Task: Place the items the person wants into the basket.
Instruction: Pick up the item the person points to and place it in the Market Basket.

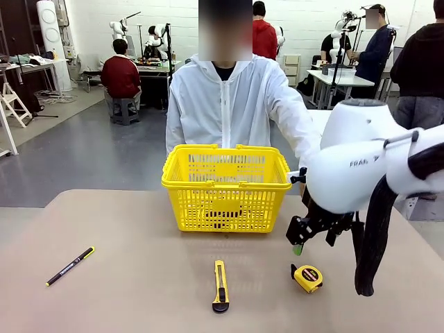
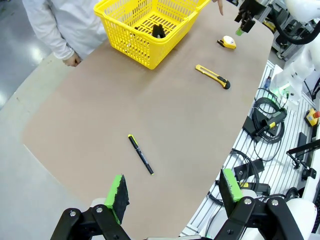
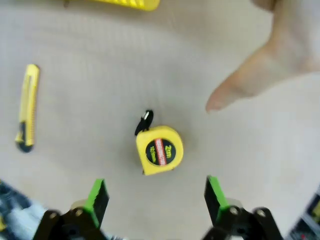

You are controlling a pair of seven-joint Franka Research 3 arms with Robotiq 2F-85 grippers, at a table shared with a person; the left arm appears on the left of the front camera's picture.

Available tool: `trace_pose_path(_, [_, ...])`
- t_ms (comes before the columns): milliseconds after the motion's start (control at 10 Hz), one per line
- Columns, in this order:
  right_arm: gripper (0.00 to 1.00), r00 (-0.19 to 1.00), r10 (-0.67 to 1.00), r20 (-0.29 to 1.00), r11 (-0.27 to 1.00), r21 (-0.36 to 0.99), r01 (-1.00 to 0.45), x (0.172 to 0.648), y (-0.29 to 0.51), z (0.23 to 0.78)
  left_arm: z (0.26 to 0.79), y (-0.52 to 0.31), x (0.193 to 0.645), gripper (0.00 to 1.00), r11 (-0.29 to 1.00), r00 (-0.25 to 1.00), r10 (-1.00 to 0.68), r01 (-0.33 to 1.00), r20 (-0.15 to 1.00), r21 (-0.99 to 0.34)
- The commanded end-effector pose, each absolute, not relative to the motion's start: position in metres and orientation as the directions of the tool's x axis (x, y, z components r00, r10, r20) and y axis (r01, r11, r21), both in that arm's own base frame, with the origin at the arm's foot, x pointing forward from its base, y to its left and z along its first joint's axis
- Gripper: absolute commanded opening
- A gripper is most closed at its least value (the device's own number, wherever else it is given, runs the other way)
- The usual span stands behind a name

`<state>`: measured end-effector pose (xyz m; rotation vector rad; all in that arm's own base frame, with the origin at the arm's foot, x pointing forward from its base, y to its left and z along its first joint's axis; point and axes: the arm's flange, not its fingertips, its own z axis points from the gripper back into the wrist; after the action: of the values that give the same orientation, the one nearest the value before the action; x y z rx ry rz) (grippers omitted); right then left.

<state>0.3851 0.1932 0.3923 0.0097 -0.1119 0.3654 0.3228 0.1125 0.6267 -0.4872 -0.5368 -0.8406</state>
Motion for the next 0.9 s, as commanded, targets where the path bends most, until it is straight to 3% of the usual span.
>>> trace_pose_path(0, [1.0, 0.914, 0.383, 0.13, 0.924, -0.048, -0.38, 0.397, 0.196, 0.364, 0.625, 0.114, 0.321, 0.94, 0.556, 0.532, -0.561, 0.81, 0.634, -0.188])
trace_pose_path(800, [1.0, 0.902, 0.431, 0.042, 0.902, 0.002, -0.431, 0.412, 0.188, 0.322, 0.625, 0.114, 0.321, 0.94, 0.556, 0.532, -0.561, 0.81, 0.634, -0.188])
